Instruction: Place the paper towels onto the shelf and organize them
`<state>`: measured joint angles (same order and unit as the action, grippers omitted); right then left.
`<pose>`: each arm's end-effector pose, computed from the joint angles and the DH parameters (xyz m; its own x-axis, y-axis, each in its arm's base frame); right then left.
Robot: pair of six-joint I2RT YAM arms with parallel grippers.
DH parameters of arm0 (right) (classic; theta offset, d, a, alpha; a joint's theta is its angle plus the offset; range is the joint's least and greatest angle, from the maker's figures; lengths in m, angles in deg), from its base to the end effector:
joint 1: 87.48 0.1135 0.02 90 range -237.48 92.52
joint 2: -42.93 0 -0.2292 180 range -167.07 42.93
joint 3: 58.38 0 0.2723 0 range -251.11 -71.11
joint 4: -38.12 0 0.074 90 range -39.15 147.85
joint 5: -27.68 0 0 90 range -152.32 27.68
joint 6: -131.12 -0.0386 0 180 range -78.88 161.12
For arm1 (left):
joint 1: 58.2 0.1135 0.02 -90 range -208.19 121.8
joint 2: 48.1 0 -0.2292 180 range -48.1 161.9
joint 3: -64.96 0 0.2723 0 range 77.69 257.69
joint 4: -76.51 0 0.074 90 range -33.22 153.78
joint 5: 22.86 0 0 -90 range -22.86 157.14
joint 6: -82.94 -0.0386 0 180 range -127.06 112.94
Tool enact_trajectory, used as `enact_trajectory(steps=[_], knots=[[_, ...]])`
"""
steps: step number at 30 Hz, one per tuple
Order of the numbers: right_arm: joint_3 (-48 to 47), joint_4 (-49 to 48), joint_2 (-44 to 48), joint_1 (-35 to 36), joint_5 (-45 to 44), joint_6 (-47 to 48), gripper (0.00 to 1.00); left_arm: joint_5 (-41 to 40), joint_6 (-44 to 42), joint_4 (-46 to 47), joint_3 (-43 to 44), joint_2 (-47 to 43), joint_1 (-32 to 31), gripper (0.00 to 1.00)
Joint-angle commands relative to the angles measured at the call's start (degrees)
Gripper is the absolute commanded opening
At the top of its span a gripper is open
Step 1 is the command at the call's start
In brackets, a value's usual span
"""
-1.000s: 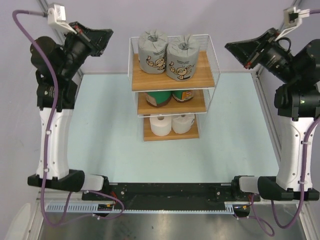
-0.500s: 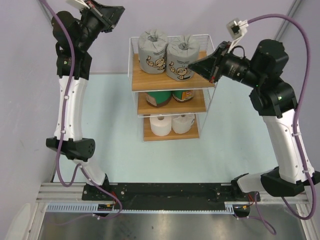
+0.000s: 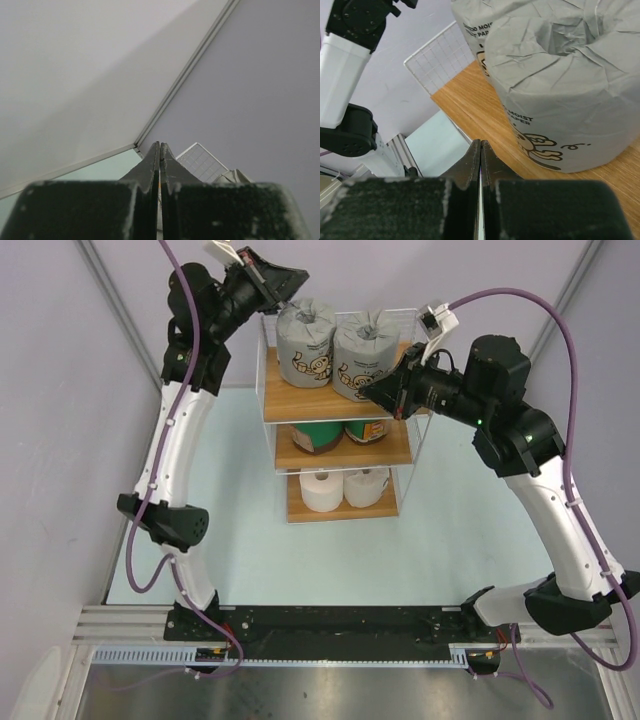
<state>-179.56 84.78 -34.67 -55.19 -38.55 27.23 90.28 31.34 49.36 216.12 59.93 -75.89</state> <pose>0.2260 0.1612 0.5192 -0.2431 0.1062 -0.9642 -0.7940 0.5492 0.2607 0.3716 -0.1345 0.5477 -0.1916 -0.5384 -0.8206 0.6640 0.5446 -0.5124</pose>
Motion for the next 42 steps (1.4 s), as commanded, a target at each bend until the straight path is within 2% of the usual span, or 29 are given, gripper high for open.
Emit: enact_trajectory(steps=[1, 20, 29, 42], knots=[[0.2, -3.8, 0.7, -0.7, -1.1, 0.8, 0.00, 0.3, -2.5, 0.0, -1.1, -2.3, -0.2, 0.00], [1.9, -7.2, 0.2, -8.8, 5.1, -2.2, 0.00, 3.5, -5.5, -4.2, -4.1, -4.1, -0.4, 0.00], [1.7, -8.0, -0.4, -9.7, 5.6, -2.9, 0.00, 7.3, -6.6, -4.1, -7.0, -6.0, -0.4, 0.00], [0.8, -8.0, -1.6, -10.6, 4.0, -3.6, 0.00, 8.8, -7.4, -4.3, -9.4, -8.4, -0.5, 0.00]])
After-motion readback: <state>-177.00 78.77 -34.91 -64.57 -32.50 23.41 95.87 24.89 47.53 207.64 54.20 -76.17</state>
